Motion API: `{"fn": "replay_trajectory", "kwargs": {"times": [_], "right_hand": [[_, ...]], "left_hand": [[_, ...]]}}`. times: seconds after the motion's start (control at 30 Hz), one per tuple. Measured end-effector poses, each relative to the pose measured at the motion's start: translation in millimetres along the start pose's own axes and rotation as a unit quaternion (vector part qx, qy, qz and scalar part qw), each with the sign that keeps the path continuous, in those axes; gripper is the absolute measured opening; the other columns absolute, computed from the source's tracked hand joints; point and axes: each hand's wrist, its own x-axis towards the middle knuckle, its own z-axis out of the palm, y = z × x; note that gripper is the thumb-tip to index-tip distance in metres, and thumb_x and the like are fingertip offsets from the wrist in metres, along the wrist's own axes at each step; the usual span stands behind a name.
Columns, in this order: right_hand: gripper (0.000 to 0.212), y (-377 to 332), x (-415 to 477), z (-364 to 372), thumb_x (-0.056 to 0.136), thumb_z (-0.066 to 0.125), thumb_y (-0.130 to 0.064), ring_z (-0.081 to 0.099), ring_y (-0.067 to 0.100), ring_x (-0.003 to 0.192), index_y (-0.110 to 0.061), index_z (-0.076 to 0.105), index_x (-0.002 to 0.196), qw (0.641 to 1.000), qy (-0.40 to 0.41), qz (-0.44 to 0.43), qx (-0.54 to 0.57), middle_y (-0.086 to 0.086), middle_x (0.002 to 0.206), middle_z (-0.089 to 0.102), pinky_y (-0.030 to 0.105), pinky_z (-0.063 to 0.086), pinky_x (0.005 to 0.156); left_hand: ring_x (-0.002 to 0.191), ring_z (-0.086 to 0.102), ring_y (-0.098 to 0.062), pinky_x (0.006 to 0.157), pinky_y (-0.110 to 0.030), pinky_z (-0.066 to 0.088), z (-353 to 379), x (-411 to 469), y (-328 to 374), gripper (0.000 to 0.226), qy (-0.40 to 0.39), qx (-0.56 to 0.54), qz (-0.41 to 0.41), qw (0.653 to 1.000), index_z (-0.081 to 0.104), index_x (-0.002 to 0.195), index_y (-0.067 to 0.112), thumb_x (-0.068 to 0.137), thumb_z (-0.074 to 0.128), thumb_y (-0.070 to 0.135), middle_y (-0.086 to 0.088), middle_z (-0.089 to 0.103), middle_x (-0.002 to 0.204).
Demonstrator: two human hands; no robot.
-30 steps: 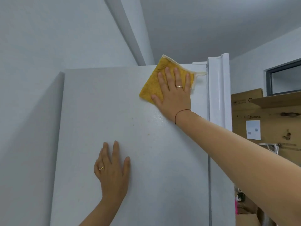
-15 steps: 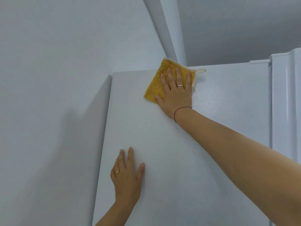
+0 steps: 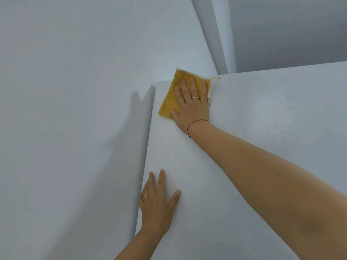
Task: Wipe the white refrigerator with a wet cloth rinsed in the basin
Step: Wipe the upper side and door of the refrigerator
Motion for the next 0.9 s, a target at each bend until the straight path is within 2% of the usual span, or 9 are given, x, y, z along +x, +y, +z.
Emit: {"fn": "replay_trajectory", "kwargs": {"times": [0.4, 0.7, 0.9], "right_hand": [[0.073, -47.8, 11.3, 5.0, 0.095, 0.020, -0.058, -0.010, 0.033, 0.147, -0.018, 0.002, 0.153, 0.995, -0.019, -0.100, 0.010, 0.006, 0.161, -0.005, 0.056, -0.015, 0.112], [0.075, -90.5, -79.0, 26.9, 0.096, 0.028, -0.056, -0.009, 0.034, 0.146, -0.015, 0.004, 0.153, 0.990, -0.035, -0.132, 0.047, 0.009, 0.161, -0.004, 0.059, -0.027, 0.106], [0.078, -110.7, -143.6, 38.5, 0.091, 0.035, -0.060, 0.003, 0.032, 0.147, -0.016, 0.013, 0.152, 0.990, -0.055, -0.127, 0.032, 0.007, 0.160, 0.007, 0.058, -0.026, 0.106]], "left_hand": [[0.147, 0.001, -0.020, 0.117, -0.037, 0.010, -5.7, -5.4, -29.3, 0.077, -0.019, -0.018, -0.024, 0.999, -0.016, 0.147, 0.040, 0.092, 0.032, 0.062, 0.004, -0.014, 0.159], [0.147, 0.002, -0.022, 0.117, -0.038, 0.015, -1.8, -38.3, -35.1, 0.083, -0.038, -0.033, -0.060, 0.997, -0.015, 0.149, 0.034, 0.091, 0.037, 0.062, 0.001, -0.010, 0.160], [0.148, 0.004, -0.023, 0.116, -0.037, 0.016, 8.3, -67.4, -44.6, 0.090, -0.086, -0.022, -0.108, 0.990, -0.013, 0.152, 0.024, 0.090, 0.038, 0.064, 0.000, -0.008, 0.161]]}}
